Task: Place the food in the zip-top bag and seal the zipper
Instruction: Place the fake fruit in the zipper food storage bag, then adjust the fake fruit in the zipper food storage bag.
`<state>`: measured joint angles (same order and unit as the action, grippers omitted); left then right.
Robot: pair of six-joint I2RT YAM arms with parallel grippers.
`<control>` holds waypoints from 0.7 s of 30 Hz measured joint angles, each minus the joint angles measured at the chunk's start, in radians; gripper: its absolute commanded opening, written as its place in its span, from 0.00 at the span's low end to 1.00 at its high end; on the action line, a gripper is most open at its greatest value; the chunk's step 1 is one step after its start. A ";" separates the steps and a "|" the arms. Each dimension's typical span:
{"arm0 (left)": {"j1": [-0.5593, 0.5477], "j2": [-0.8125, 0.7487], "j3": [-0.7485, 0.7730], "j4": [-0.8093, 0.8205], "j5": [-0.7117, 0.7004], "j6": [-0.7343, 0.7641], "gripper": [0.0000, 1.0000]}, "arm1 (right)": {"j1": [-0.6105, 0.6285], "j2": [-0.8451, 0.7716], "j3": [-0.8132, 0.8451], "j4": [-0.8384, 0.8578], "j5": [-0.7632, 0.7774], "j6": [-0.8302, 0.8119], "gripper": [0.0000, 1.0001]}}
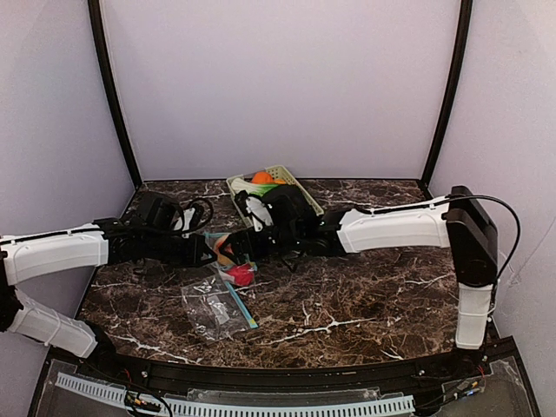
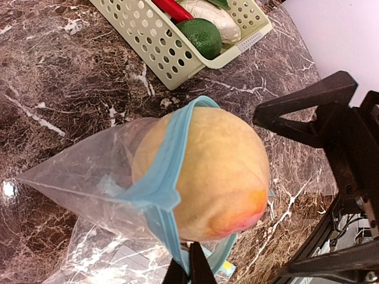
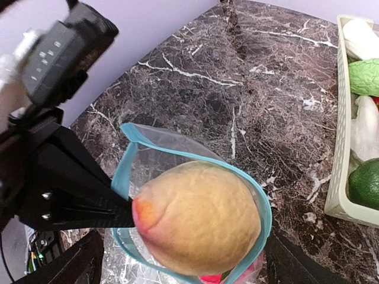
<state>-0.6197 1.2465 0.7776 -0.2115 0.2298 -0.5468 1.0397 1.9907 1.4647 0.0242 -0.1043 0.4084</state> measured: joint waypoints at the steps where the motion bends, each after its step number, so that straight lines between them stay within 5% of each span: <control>1: 0.002 -0.003 -0.002 0.001 0.002 0.000 0.01 | 0.000 -0.017 -0.008 -0.002 -0.003 -0.003 0.94; 5: 0.010 -0.007 -0.010 0.004 0.014 -0.003 0.01 | 0.000 -0.081 -0.032 -0.003 -0.002 -0.011 0.92; 14: 0.012 -0.021 -0.016 0.005 0.021 -0.003 0.01 | 0.000 -0.090 -0.071 -0.027 0.031 -0.016 0.61; 21: 0.019 -0.022 -0.017 0.005 0.029 -0.002 0.01 | 0.000 -0.057 -0.071 -0.024 0.012 -0.032 0.47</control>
<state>-0.6003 1.2243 0.7605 -0.2066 0.2584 -0.5491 1.0397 1.9339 1.3941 -0.0002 -0.0925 0.3759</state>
